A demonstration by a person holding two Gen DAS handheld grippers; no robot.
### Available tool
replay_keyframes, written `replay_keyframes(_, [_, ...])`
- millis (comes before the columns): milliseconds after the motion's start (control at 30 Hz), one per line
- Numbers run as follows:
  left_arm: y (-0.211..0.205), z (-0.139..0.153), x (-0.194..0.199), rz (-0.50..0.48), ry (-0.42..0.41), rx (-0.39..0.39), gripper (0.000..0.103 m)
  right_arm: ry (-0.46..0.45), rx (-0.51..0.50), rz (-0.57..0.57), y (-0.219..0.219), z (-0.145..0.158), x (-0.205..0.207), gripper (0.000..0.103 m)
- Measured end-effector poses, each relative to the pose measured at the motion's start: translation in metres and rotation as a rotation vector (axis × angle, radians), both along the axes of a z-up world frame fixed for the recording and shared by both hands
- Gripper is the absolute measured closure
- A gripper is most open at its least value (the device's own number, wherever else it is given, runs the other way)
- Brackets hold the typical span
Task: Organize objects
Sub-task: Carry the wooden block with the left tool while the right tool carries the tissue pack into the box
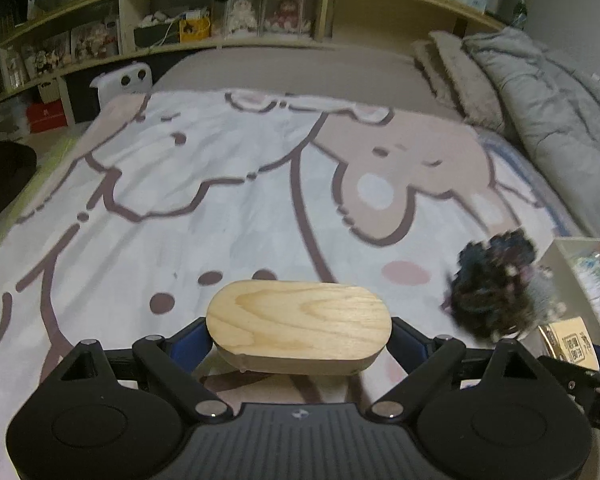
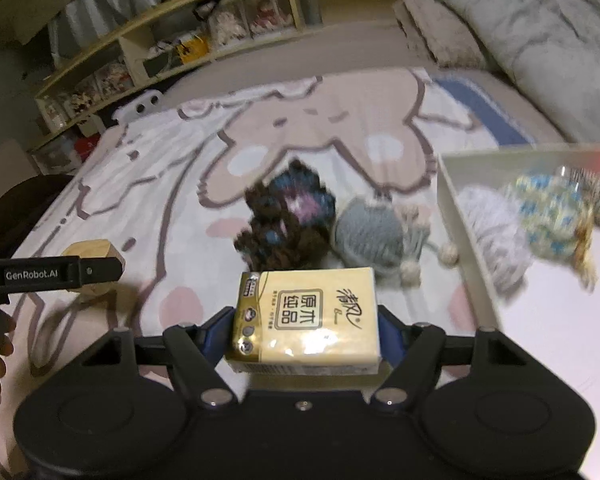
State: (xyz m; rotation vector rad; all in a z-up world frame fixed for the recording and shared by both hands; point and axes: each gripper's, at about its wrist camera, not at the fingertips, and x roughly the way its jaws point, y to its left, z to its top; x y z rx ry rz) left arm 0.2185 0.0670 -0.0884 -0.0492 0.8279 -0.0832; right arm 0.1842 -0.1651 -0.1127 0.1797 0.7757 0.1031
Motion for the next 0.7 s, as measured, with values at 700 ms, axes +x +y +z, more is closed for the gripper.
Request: replay_keyframes(700, [-0.047,0.069,-0.046,-0.046,-0.094,-0.028,0.011,-0.111,-0.066,0.011,-0.059,0.077,-0.037,0.029])
